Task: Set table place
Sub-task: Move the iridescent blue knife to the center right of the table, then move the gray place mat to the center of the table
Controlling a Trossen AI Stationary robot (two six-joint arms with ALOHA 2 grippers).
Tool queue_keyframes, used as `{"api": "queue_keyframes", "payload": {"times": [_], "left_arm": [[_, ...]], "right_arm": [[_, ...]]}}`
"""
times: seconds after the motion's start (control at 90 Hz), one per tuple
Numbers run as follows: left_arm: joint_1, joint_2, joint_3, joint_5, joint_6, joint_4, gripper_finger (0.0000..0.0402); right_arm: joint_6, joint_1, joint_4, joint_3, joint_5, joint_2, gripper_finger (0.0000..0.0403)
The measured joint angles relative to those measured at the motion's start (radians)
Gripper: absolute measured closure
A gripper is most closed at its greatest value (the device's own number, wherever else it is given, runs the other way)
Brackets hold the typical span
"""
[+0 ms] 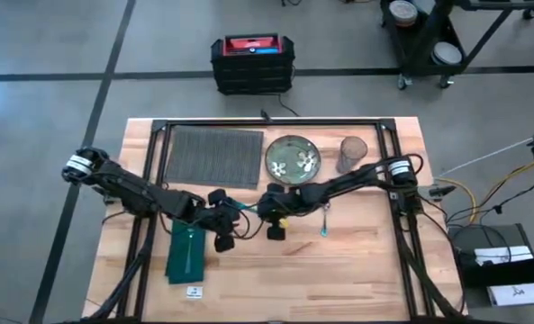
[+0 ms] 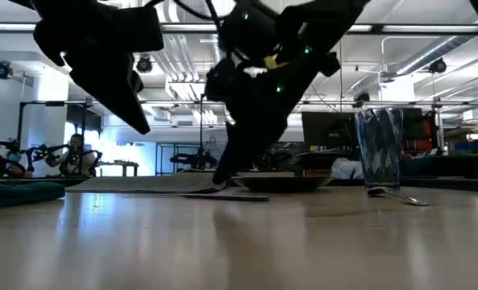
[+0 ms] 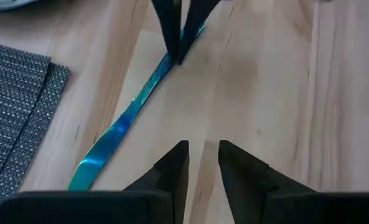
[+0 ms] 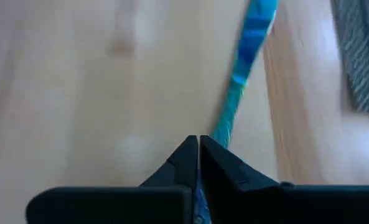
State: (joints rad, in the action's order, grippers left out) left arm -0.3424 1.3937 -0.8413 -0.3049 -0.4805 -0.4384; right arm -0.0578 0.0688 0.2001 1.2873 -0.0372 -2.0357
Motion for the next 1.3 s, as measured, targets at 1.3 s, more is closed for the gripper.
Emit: {"api": "queue_keyframes", "payload": {"times": [1.3], "left_arm": [[0.314, 0.025, 0.0, -0.07, 0.261, -0.133, 0.0273]], "right_arm": [[-0.232, -0.015, 0.72, 0.031, -0.229, 0.372, 0.0403]]}}
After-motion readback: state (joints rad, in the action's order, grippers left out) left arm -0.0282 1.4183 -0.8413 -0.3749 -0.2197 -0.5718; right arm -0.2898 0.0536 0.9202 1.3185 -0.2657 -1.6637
